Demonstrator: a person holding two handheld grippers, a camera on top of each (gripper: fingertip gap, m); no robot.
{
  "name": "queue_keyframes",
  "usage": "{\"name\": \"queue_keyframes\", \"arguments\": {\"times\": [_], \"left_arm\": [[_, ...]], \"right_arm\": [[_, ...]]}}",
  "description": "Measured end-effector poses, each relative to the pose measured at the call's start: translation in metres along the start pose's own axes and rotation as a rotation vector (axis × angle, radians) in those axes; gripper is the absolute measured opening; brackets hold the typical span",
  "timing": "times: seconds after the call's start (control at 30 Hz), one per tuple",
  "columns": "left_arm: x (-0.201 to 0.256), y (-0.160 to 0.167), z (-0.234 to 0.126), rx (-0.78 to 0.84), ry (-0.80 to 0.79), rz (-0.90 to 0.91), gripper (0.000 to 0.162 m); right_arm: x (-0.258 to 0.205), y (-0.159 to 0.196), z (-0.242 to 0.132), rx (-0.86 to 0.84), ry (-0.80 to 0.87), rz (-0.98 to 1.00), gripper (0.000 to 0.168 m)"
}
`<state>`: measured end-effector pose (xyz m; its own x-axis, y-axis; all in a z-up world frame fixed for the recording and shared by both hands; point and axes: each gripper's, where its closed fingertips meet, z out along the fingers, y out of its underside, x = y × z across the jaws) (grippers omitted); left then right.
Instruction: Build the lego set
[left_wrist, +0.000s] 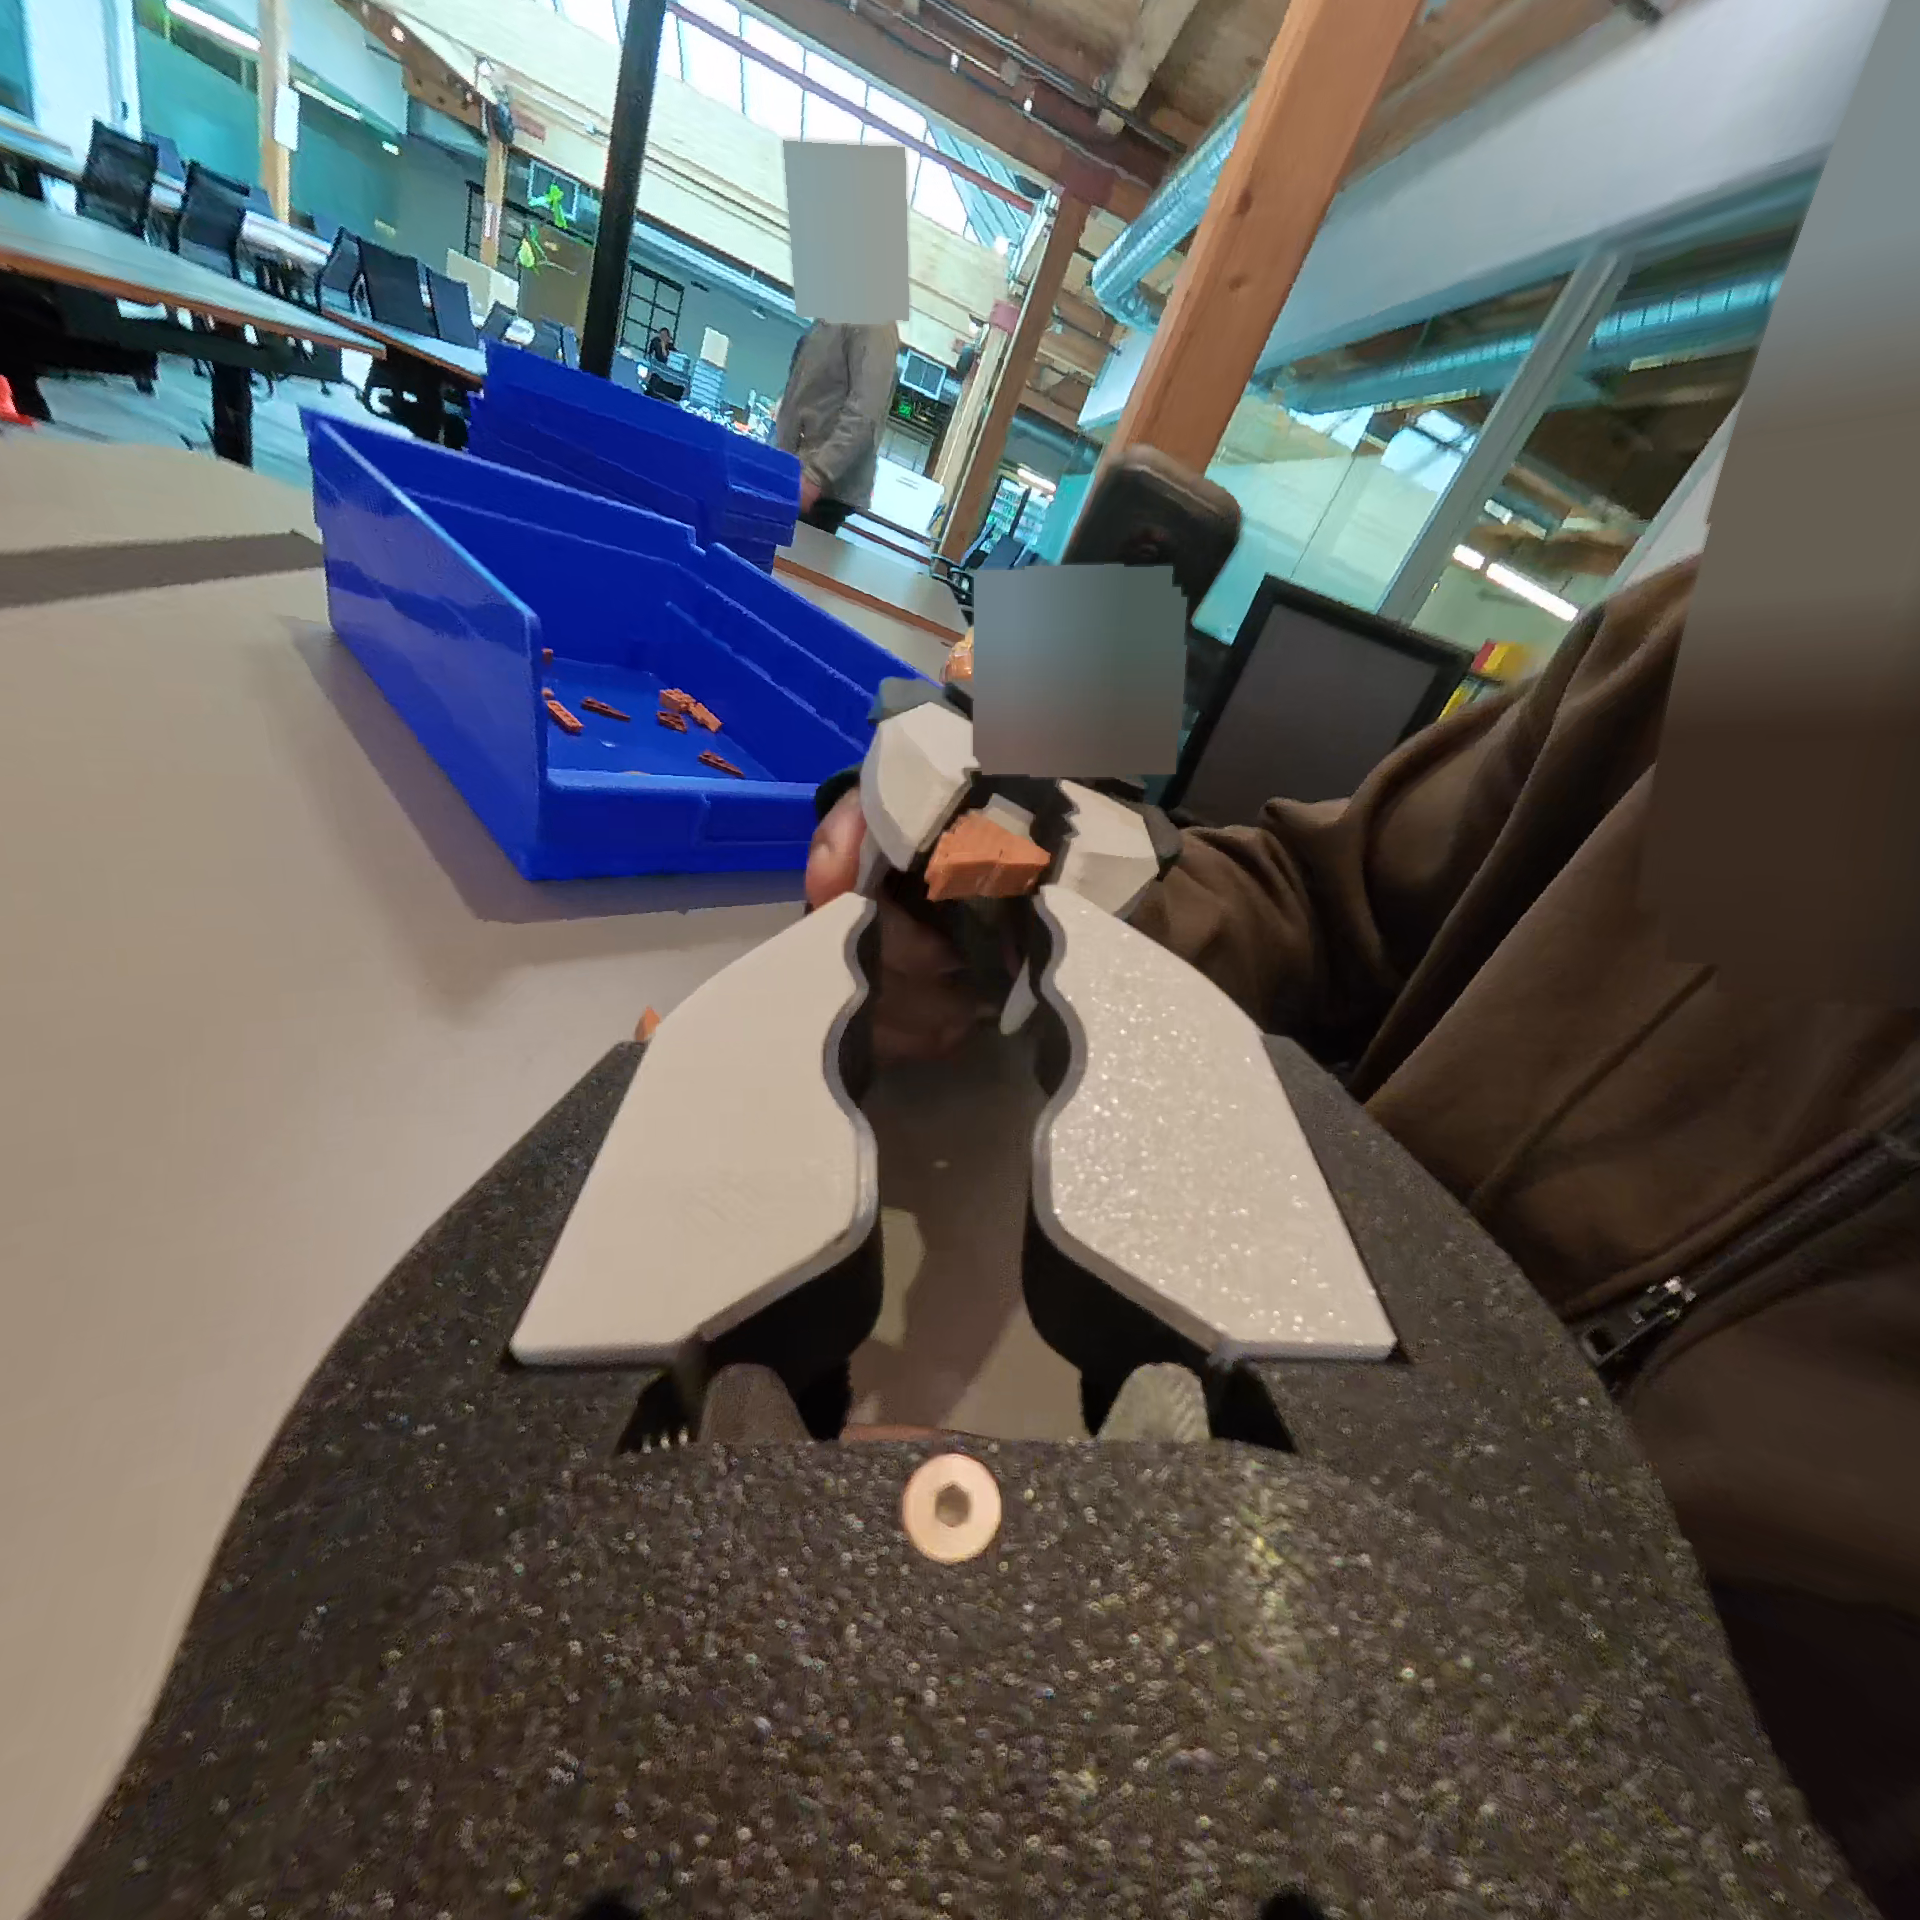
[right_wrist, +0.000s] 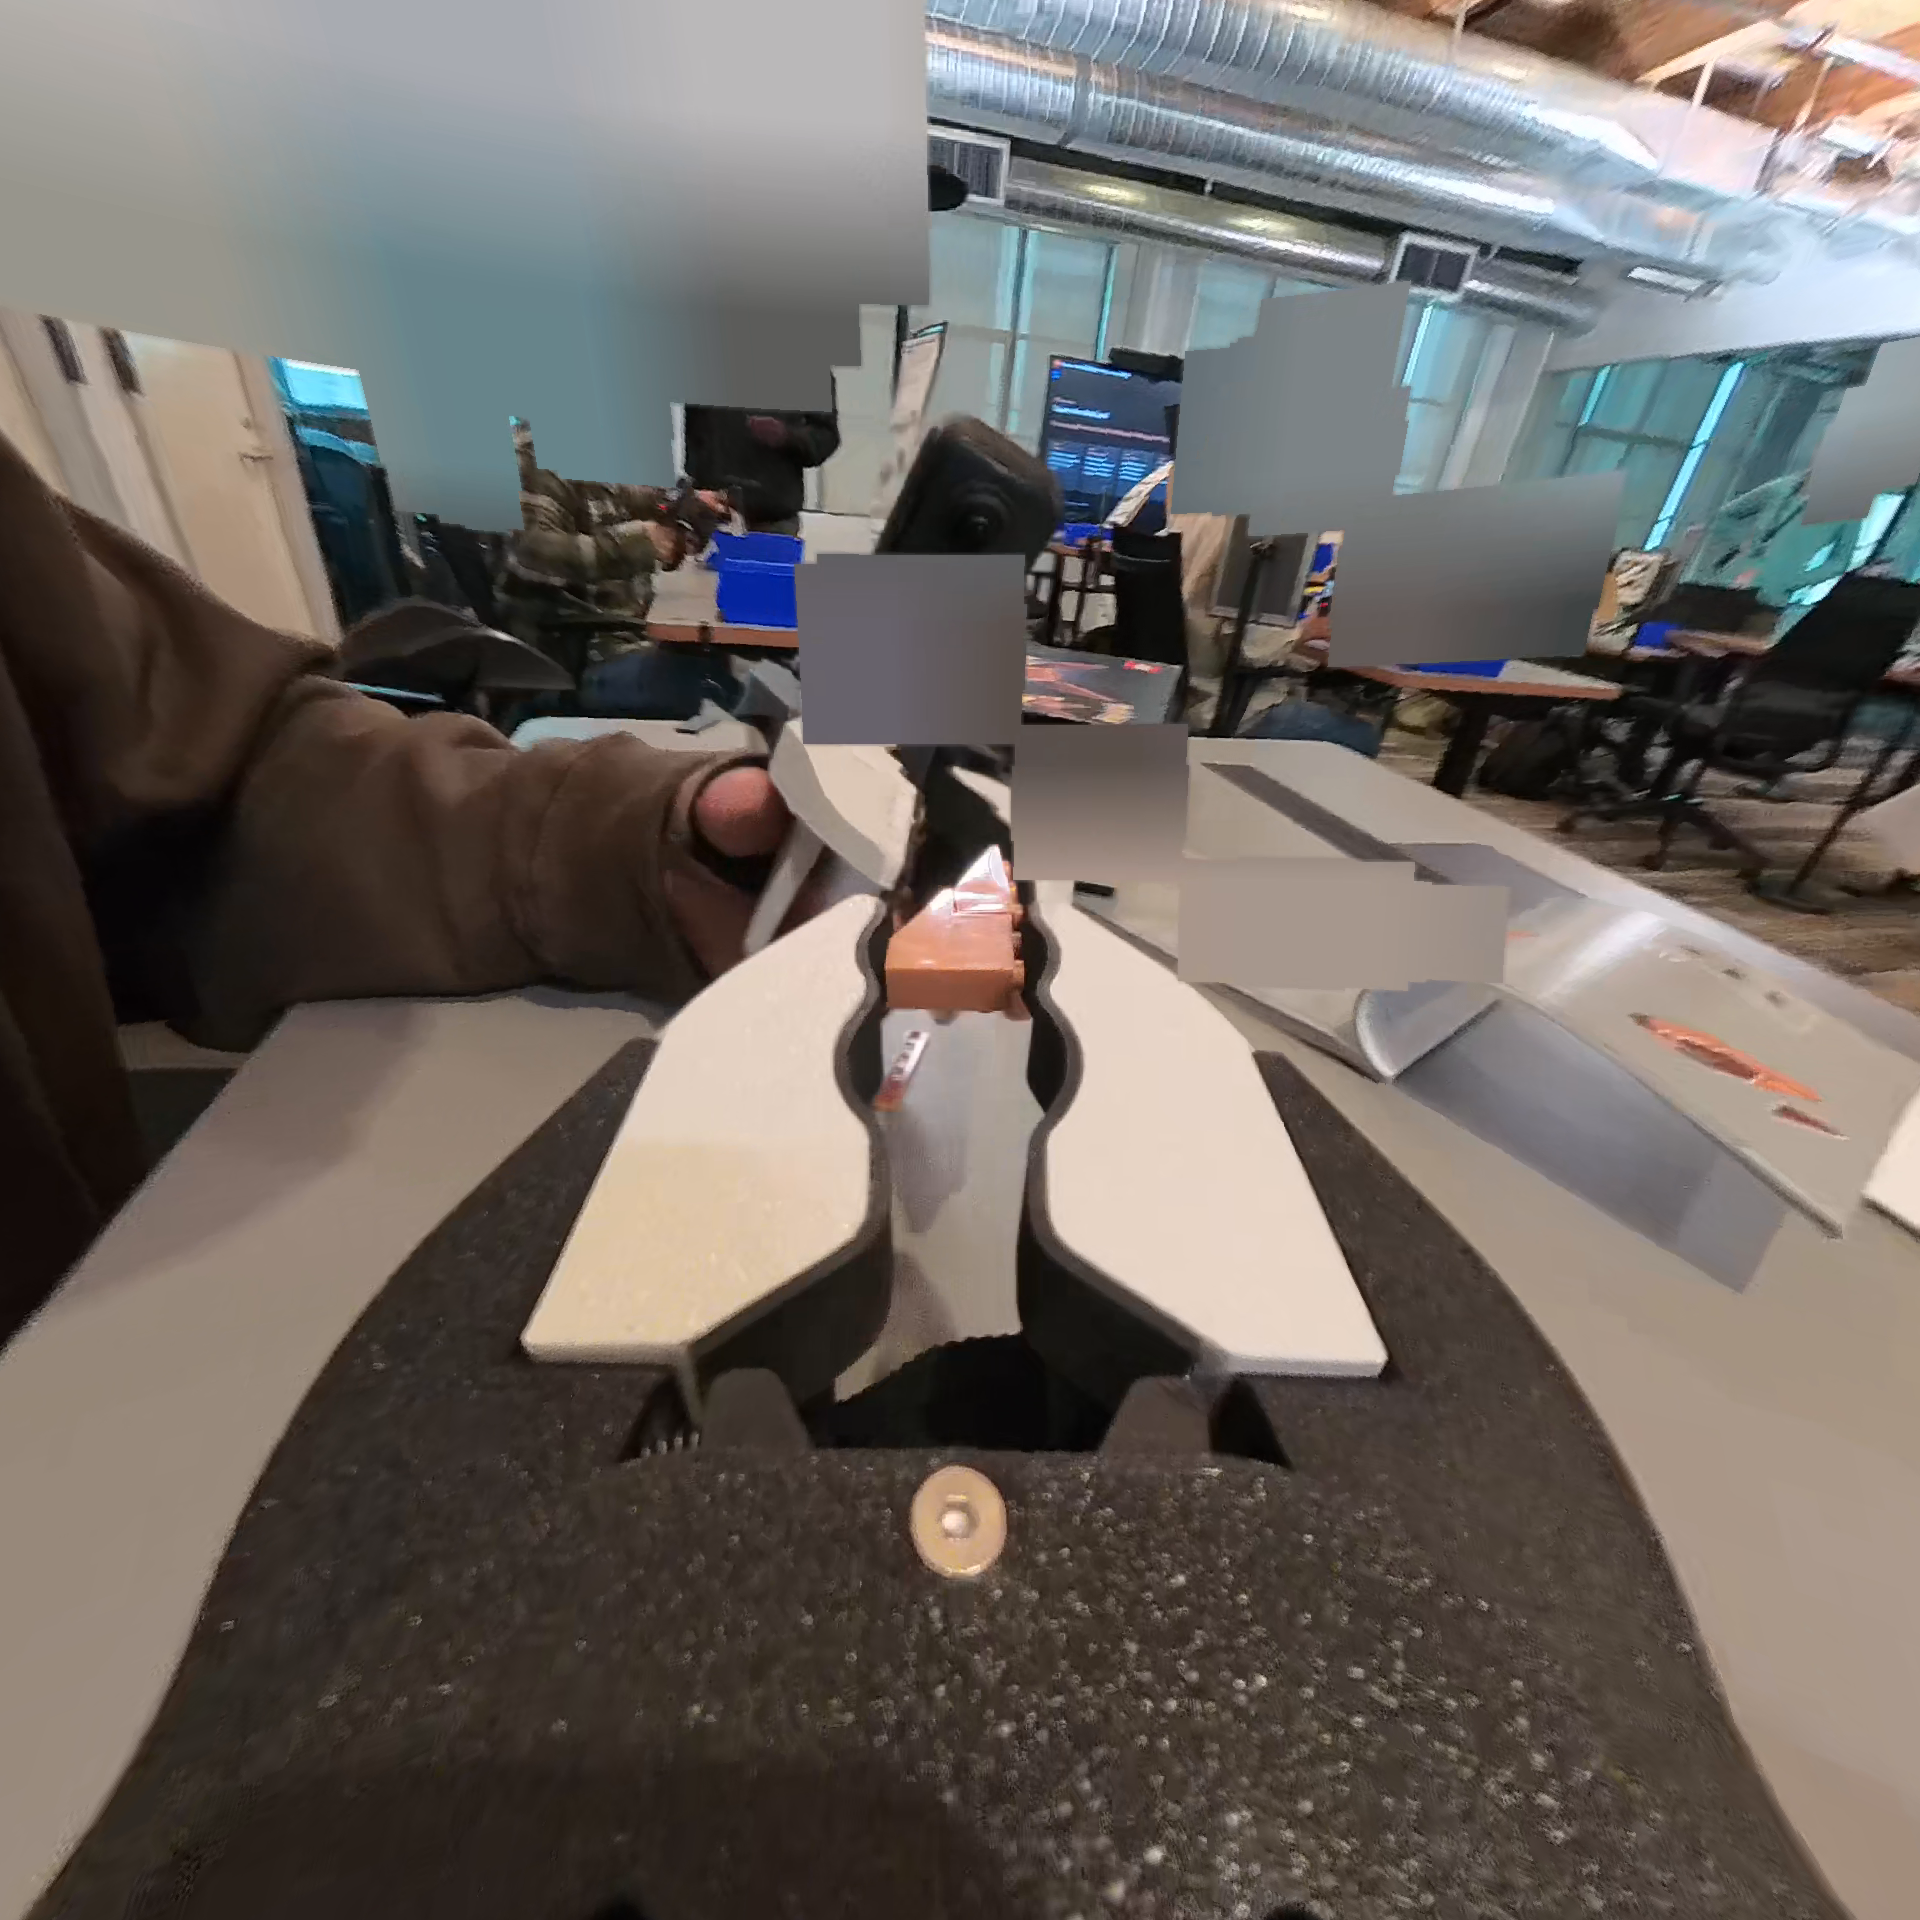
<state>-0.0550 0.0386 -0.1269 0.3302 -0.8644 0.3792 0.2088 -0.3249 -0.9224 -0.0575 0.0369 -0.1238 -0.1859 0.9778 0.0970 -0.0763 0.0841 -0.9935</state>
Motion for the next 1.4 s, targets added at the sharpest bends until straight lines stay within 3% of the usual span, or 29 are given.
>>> {"name": "queue_keyframes", "arguments": {"times": [0.17,0.33,0.43,0.53,0.77,0.93,1.4], "left_arm": [[-0.005,0.004,0.004,0.020,0.051,-0.239,0.029],[0.006,0.013,0.013,-0.005,0.143,-0.358,0.030],[0.009,0.019,0.019,-0.027,0.155,-0.381,0.025],[0.011,0.016,0.020,0.011,0.181,-0.409,0.008],[0.020,0.020,0.021,-0.024,0.226,-0.400,0.008],[0.022,0.022,0.022,-0.041,0.246,-0.441,0.008],[0.018,0.018,0.021,-0.016,0.240,-0.470,0.008]], "right_arm": [[0.006,0.002,-0.001,-0.050,0.106,-0.217,0.023],[0.000,0.013,0.006,-0.129,0.144,-0.388,0.023],[-0.001,0.015,0.008,-0.144,0.157,-0.426,0.023],[0.000,0.016,0.008,-0.144,0.165,-0.441,0.025],[-0.005,0.012,0.007,-0.129,0.133,-0.497,0.040],[-0.013,0.011,0.007,-0.120,0.102,-0.575,0.025],[-0.008,0.011,0.008,-0.142,0.142,-0.570,0.023]]}}
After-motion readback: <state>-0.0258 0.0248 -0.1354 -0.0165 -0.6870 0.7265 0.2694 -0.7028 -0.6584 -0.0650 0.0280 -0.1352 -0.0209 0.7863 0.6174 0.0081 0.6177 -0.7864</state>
